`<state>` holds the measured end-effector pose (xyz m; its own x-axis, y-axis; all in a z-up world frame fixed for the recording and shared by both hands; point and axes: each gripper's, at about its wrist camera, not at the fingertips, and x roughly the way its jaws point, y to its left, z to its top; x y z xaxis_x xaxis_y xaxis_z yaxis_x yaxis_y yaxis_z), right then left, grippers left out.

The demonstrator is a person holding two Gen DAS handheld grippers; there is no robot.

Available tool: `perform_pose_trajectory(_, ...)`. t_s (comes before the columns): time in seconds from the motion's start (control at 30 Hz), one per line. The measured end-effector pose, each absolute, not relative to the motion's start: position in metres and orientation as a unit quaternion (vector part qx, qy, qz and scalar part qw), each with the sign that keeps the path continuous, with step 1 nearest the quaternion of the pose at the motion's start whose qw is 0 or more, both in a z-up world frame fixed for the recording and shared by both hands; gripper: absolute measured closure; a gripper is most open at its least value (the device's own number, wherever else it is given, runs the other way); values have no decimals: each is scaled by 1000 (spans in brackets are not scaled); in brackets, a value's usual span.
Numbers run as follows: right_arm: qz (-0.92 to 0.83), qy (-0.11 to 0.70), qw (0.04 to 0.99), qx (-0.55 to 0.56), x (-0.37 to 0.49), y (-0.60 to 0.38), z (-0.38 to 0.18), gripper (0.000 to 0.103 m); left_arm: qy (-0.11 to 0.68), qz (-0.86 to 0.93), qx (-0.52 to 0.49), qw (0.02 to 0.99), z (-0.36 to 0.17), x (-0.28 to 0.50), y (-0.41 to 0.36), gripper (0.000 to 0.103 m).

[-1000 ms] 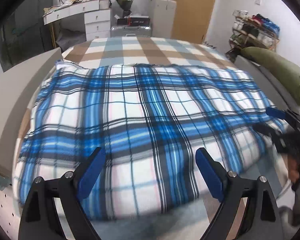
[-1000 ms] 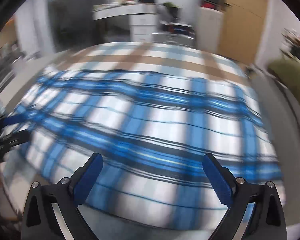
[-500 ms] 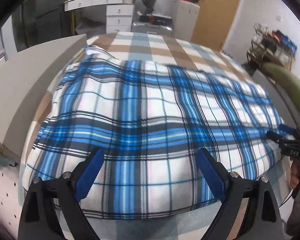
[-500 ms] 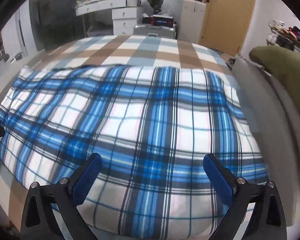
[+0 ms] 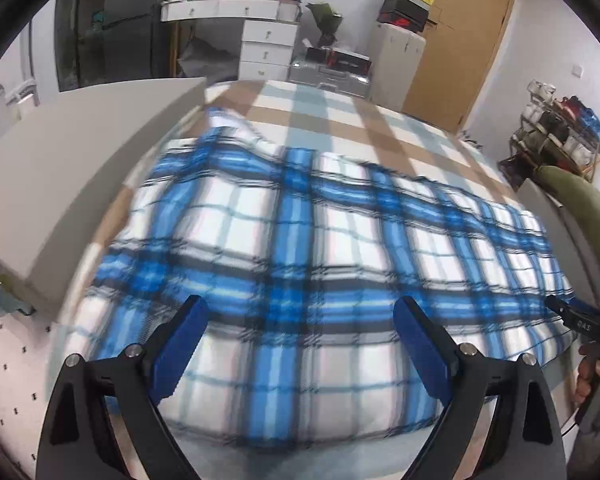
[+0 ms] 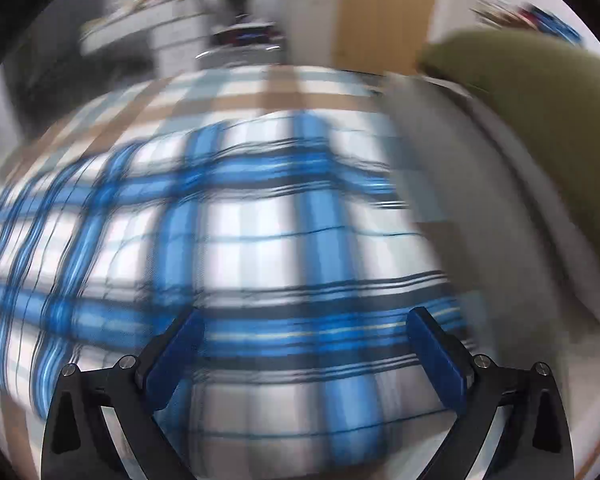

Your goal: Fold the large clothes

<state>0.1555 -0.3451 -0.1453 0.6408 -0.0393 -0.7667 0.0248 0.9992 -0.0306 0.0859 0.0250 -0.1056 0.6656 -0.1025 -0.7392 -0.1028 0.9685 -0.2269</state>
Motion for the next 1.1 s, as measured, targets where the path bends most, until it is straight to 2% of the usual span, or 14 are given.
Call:
perform_pose_trajectory(0.13, 5, 417, 908, 40, 162, -326, -138, 2, 426, -27, -112, 898, -110, 111, -4, 12)
perform_pose_trajectory(0.33, 107, 398, 907, -89, 152, -240, -152, 2, 435, -35, -21, 899, -124, 117, -34, 12)
perform_pose_trajectory(0.6, -1, 447, 894, -6, 168, -325, -152, 2, 449, -48, -31, 892, -109, 113, -34, 12)
perform_pose_trajectory(0.77, 91, 437, 894, -31, 144, -282, -135, 2, 450, -150, -6, 880, -101, 103, -72, 12)
perform_pose_trajectory(0.9, 165, 430, 878, -127, 119, -227, -149, 2, 461, -141, 42, 875, -122, 101, -84, 12)
perform_pose_trajectory(1.1, 134, 454, 878, -75, 129, -288, -157, 0, 449, -159, 36, 879, -113, 94, -75, 12)
